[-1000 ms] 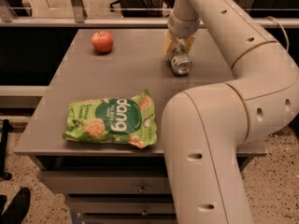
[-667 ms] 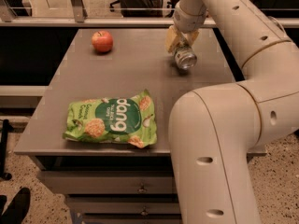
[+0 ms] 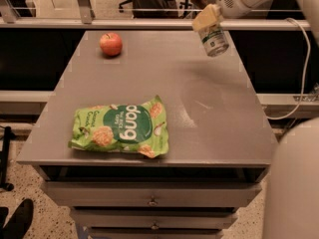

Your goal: Place 7up can upright

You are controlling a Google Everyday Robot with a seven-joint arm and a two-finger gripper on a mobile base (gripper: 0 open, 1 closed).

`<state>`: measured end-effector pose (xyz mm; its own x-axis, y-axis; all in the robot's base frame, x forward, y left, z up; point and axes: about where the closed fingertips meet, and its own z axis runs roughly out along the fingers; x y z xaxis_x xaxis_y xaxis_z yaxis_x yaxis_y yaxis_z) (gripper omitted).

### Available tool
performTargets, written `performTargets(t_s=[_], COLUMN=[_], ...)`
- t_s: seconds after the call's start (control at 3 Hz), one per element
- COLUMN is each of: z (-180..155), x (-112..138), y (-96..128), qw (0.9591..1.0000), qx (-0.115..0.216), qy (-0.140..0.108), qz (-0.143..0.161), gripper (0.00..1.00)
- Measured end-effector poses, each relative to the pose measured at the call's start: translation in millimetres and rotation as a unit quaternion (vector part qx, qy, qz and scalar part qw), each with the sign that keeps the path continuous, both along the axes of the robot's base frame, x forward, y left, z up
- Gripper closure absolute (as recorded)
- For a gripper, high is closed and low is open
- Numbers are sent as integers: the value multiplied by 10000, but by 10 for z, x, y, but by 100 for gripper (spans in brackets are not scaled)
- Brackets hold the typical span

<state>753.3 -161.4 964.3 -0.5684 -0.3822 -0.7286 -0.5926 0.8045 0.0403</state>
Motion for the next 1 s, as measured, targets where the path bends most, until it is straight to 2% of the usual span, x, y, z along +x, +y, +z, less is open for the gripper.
performTargets(t_s=[0.33,0.67,1.0], z=[233,497,681], x=[-85,-97,-162], y=[-3,-12,186], qw=[9934,9727,9435], qx=[562,1251,1746], qy=[-870,-1757,-2469], qz=[483,852,1355], gripper=[100,100,100])
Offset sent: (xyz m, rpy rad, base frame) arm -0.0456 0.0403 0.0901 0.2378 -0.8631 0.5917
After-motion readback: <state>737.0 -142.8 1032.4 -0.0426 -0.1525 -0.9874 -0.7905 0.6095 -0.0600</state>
